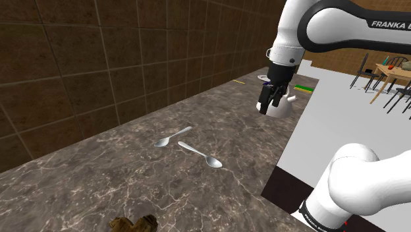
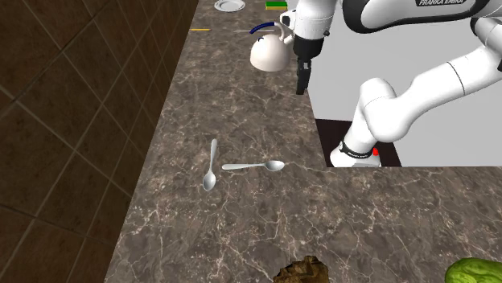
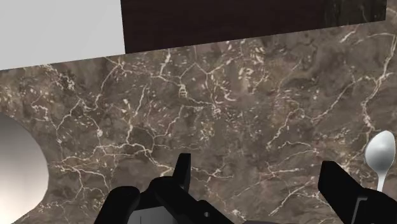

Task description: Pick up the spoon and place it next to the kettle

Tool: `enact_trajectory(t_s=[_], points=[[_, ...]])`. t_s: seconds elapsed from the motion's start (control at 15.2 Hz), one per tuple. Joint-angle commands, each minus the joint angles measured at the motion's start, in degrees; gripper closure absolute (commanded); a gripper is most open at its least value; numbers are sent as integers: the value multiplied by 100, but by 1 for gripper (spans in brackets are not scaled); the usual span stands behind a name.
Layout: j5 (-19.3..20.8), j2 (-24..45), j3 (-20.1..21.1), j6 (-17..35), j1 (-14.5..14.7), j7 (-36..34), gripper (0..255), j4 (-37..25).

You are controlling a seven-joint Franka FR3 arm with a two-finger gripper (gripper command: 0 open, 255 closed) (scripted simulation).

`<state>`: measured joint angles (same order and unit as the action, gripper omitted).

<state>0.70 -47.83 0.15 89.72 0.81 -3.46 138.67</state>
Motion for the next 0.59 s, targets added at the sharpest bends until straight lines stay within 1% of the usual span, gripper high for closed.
enact_trajectory(t_s=[0.0,0.53], points=[[0,0,0,0,0,0,0,0],[-351,1127,669,1262,268,-591,0,-125]])
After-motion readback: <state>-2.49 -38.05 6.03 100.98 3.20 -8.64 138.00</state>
